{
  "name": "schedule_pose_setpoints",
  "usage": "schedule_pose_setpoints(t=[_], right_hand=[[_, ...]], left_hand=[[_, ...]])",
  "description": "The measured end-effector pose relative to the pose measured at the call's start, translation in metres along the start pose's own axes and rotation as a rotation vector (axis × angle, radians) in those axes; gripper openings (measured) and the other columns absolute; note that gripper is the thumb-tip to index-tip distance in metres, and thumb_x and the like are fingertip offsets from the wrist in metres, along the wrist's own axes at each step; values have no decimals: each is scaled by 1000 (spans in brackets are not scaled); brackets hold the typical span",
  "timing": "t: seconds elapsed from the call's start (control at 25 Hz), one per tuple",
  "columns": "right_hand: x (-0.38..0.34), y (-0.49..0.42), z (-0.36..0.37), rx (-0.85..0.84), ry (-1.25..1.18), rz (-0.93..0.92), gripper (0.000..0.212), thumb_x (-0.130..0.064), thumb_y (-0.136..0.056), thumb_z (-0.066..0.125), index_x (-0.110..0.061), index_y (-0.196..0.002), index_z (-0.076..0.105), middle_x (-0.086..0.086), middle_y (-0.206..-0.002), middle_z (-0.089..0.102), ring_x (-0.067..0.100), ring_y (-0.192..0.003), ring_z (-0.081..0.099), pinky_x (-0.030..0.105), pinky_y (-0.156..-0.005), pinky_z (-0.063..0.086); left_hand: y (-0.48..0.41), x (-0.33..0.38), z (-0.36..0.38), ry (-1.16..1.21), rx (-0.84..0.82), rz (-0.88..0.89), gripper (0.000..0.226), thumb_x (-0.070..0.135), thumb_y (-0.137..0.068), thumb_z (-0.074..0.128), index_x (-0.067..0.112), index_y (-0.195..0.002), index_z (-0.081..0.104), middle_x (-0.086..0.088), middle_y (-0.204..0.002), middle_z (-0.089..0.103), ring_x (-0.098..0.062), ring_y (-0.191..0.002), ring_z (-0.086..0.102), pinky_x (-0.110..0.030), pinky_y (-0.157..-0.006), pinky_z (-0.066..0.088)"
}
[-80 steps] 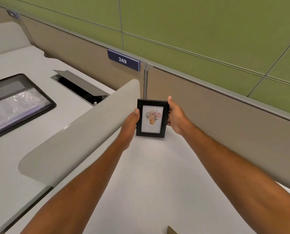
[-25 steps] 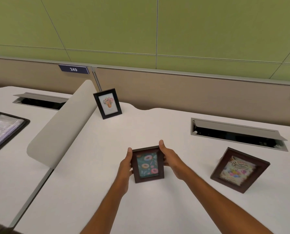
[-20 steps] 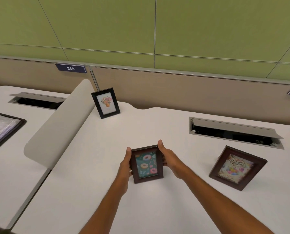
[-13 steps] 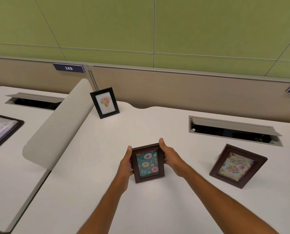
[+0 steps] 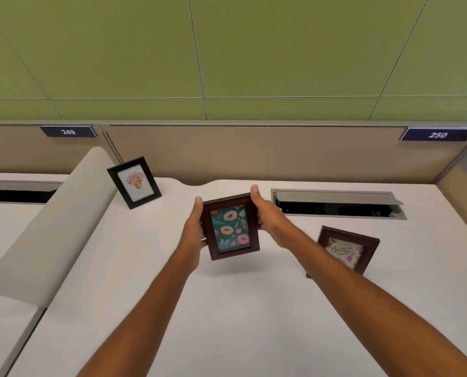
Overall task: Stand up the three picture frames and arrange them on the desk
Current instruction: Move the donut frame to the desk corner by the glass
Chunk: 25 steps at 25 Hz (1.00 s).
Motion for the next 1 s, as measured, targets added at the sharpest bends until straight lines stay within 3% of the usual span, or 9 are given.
schedule_pose_setpoints(t=[0.16, 0.36, 0.6, 0.8, 1.0], right_hand=[[-49, 8, -68, 54, 3, -81, 80, -96, -86, 36, -33, -111, 77, -10, -102, 86, 17, -105, 78, 42, -94, 56], [-84, 24, -170, 189, -38, -165, 86, -95, -86, 37, -26, -119, 75, 1, -115, 84, 25, -120, 73, 52, -114, 49], [-73, 59, -298, 350, -118, -186, 74, -84, -96, 40, -22, -115, 76, -2, -100, 87, 21, -106, 79, 45, -101, 58], [-39, 90, -401, 444, -152, -161, 79, -83, -99, 36, -19, -129, 72, 6, -118, 83, 24, -115, 75, 45, -103, 55], [-4, 117, -493, 544, -205, -135, 69, -81, -99, 41, -25, -119, 75, -1, -104, 86, 18, -103, 78, 39, -89, 57]], left_hand=[[-6, 55, 67, -39, -76, 90, 74, 91, -94, 39, 36, -123, 80, 8, -112, 87, -22, -118, 76, -49, -99, 57], [-8, 98, 175, -89, -160, 163, 81, 91, -95, 37, 31, -131, 78, 1, -123, 84, -24, -123, 73, -54, -111, 53], [-6, 98, 312, -147, -278, 149, 81, 93, -92, 38, 31, -122, 80, -2, -122, 84, -27, -121, 74, -53, -114, 51], [-7, 70, 430, -176, -383, 131, 79, 92, -95, 35, 32, -115, 82, 7, -103, 88, -21, -113, 75, -47, -103, 52], [-11, 36, 534, -190, -491, 90, 85, 96, -91, 32, 33, -122, 80, 3, -119, 84, -21, -118, 74, -48, -107, 50]])
Point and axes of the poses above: each hand's wrist, its own y-axis away from the middle knuckle, its own z-axis out of the palm, x = y × z, the point moved 5 cm from there along -y, towards the middle knuckle
